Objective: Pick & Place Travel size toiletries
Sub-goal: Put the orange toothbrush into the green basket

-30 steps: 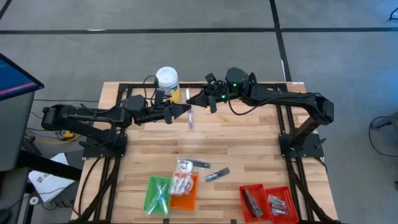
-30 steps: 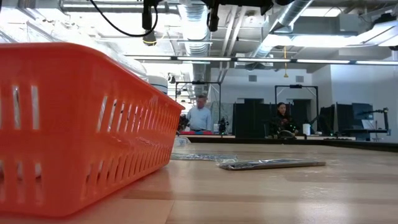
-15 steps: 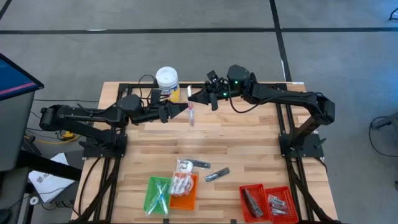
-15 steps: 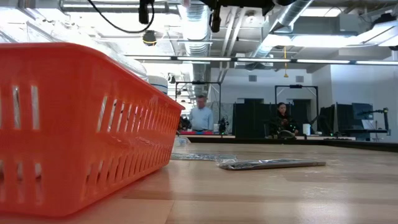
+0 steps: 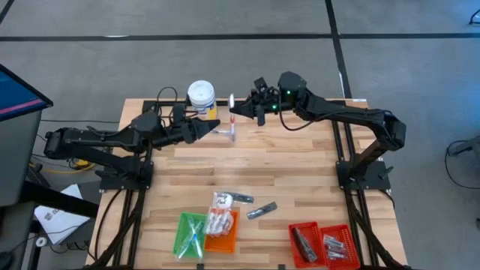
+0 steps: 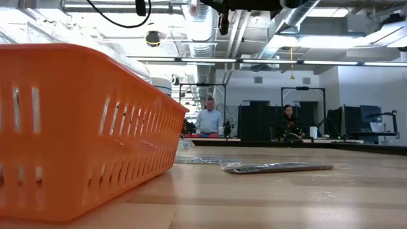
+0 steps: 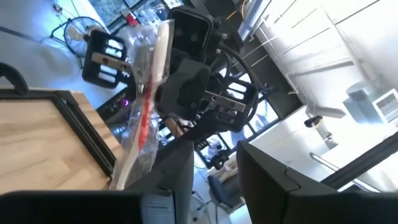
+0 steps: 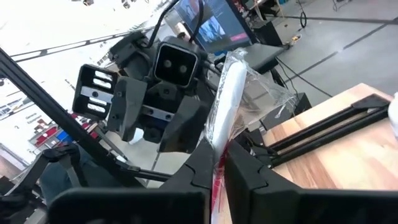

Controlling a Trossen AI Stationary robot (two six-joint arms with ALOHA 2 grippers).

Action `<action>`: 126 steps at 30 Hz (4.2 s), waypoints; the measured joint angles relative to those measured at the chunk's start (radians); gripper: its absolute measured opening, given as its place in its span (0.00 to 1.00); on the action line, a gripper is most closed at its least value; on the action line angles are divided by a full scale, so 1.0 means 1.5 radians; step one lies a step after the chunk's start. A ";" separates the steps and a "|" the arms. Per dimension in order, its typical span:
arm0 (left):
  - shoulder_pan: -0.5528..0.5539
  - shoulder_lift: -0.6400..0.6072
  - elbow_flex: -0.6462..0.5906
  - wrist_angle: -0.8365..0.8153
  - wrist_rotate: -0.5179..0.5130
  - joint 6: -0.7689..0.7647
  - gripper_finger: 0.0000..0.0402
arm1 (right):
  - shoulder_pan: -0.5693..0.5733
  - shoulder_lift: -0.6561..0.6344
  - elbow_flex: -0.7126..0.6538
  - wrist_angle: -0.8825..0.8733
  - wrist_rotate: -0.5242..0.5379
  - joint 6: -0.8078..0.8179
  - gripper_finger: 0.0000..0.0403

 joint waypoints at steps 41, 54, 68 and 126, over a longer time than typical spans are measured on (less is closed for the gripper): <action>0.000 0.021 -0.001 -0.016 0.093 -0.427 0.24 | 0.141 -0.094 0.000 -0.086 0.159 -0.842 0.04; 0.016 0.088 -0.001 0.076 0.135 -0.586 0.24 | 0.234 -0.103 0.000 -0.117 0.337 -1.077 0.05; 0.057 0.093 -0.001 0.122 0.156 -0.579 0.36 | 0.259 -0.103 0.000 -0.114 0.387 -1.186 0.04; 0.106 0.121 0.000 0.162 0.256 -0.596 0.05 | 0.249 -0.024 0.008 -0.042 0.439 -1.254 0.10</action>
